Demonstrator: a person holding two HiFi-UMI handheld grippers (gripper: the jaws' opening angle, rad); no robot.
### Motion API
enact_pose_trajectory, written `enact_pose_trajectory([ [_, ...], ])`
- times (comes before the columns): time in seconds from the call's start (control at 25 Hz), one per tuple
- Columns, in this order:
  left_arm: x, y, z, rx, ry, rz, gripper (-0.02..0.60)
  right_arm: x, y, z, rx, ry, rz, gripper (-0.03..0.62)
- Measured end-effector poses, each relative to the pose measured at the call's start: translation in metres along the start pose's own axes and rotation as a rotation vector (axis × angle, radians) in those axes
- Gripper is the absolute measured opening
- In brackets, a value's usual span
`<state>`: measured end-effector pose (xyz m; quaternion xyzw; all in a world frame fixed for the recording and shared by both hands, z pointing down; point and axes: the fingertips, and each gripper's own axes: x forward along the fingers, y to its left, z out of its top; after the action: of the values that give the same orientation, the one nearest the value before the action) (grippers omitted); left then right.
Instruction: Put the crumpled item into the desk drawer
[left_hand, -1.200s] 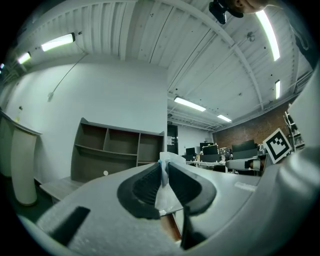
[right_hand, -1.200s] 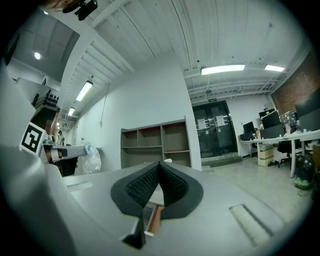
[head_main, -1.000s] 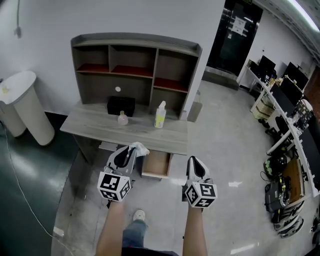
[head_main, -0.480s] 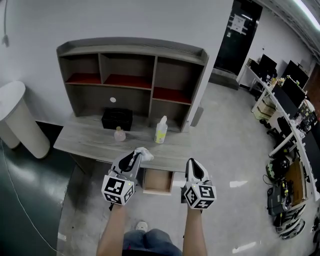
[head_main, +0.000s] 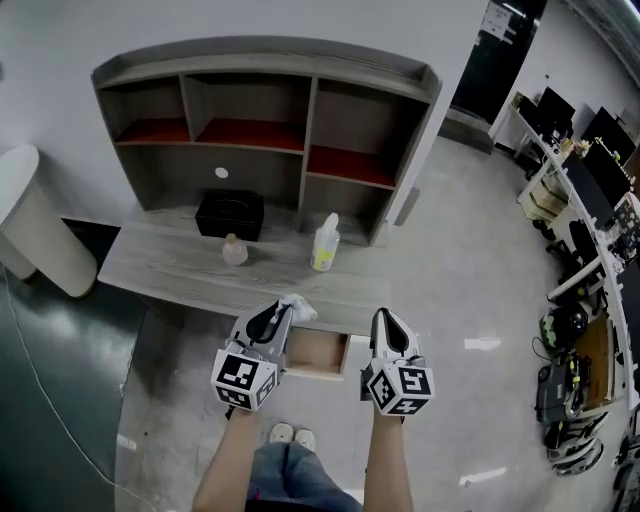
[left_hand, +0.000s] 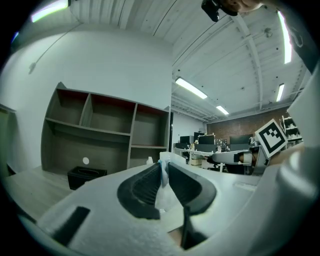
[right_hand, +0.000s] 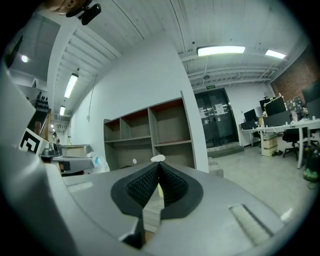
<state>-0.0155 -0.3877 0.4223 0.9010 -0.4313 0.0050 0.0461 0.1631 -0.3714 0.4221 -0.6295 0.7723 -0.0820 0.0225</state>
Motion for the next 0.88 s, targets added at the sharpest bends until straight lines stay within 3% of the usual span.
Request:
enact_pose_trajectory([
  [0.24,0.014,-0.020,-0.072,-0.060,0.126,-0.007,0.052,0.001,-0.010,-0.059,0.042,0.096,0.018,0.011],
  [0.52,0.026,-0.043,-0.201,-0.156,0.301,0.035,0.052,-0.010,-0.019,-0.147,0.060,0.201,0.038,0.011],
  [0.72,0.059,-0.044,-0.289,-0.156,0.410,0.055,0.054,-0.015,-0.034,-0.204,0.087,0.242,0.028,0.011],
  [0.88,0.078,-0.041,-0.337,-0.180,0.490,0.068,0.080,-0.021,-0.045,-0.236,0.096,0.274,0.021,0.011],
])
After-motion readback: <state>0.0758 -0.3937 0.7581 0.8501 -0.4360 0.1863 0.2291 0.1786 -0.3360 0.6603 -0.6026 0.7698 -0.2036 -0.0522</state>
